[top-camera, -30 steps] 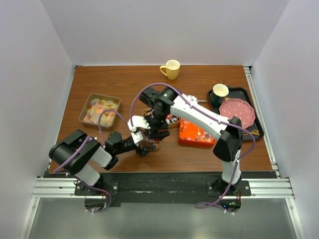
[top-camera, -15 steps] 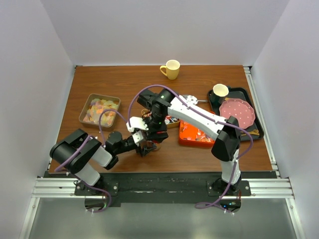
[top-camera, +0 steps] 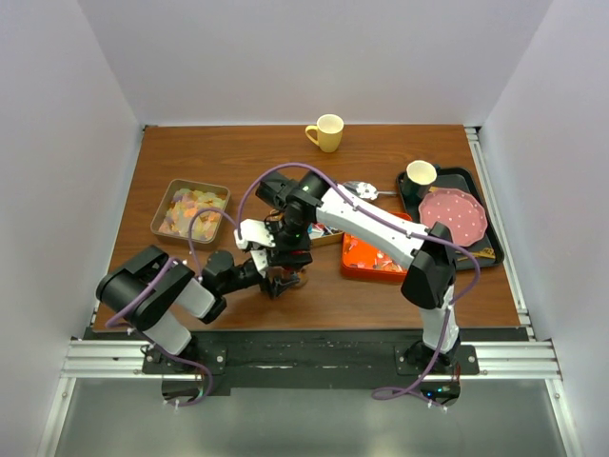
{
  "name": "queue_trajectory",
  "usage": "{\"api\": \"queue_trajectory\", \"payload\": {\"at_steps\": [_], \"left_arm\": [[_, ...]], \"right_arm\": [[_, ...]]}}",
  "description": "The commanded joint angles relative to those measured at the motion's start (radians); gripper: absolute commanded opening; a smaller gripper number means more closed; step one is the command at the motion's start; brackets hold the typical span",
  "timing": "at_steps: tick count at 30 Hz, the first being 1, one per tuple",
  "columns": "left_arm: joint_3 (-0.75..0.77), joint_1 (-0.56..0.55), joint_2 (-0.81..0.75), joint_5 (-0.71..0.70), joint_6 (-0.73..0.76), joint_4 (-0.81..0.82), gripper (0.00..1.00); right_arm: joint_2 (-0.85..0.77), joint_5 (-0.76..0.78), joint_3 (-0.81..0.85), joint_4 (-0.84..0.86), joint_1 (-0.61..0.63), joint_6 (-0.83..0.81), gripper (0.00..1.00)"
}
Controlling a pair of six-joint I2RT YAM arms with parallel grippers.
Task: Pack the candies
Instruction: Close the bottle lid on the packing bottle.
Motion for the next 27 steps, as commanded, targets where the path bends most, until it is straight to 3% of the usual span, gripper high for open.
{"api": "queue_trajectory", "payload": {"at_steps": [1,4,16,27], "left_arm": [[0.017,-0.007,0.019,0.001,0.024,0.030,0.09],[0.021,-0.007,0.025,0.000,0.019,0.032,0.09],[0.024,-0.007,0.034,-0.006,0.009,0.038,0.09],[0.040,-0.007,0.054,-0.006,-0.002,0.027,0.09]], "right_arm": [[-0.003,0.077,-0.014,0.064,-0.002,0.052,0.43],[-0.032,0.087,-0.063,0.123,-0.002,0.069,0.43],[-0.008,0.200,-0.119,0.090,-0.027,0.063,0.43],[-0.002,0.145,-0.148,0.087,-0.090,0.118,0.45]]}}
